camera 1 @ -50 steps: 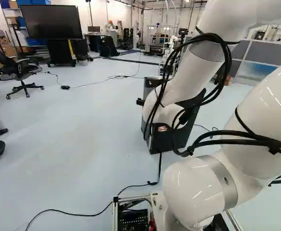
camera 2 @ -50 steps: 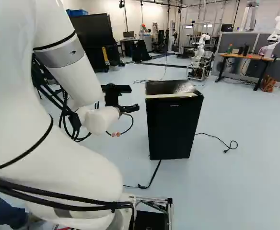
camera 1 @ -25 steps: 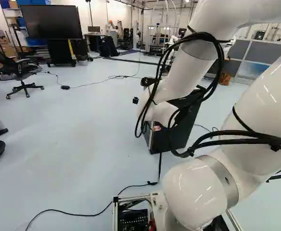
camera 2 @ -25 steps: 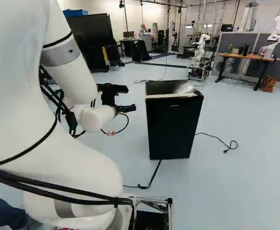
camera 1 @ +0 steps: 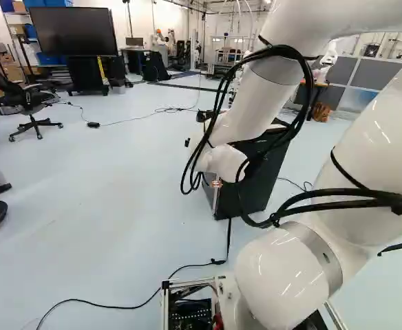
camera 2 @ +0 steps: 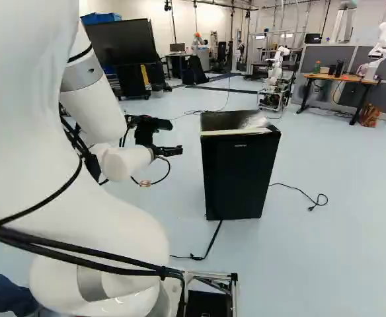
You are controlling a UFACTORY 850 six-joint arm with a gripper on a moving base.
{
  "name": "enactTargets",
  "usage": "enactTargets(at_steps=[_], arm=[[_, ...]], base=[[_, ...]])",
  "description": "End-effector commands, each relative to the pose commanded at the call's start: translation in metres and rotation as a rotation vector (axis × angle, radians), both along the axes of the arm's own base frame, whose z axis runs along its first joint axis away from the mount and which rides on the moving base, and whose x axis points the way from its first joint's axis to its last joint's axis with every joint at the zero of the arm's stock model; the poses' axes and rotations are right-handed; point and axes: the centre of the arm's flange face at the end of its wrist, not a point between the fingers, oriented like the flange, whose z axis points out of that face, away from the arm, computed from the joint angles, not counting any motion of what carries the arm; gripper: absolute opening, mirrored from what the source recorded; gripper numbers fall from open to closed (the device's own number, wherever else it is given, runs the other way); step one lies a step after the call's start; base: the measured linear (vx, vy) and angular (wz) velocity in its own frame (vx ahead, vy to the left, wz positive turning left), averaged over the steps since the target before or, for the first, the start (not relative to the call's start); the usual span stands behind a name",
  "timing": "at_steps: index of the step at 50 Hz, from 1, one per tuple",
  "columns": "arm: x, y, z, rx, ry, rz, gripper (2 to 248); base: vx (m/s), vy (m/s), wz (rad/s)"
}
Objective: Grab a drink from the fridge
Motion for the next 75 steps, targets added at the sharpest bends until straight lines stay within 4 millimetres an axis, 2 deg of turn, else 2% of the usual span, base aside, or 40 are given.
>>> enactTargets(at_steps=[26,45,75], arm=[[0.005,0.025,-0.001,0.049,0.015,-0.055,247],[0.025,0.042,-0.014,0.068,0.025,-0.154,247],[0.04,0.034,-0.043,0.057,0.025,-0.385,247]], base=[[0.0,0.0,0.0],[0.0,0.0,0.0],[0.0,0.0,0.0]])
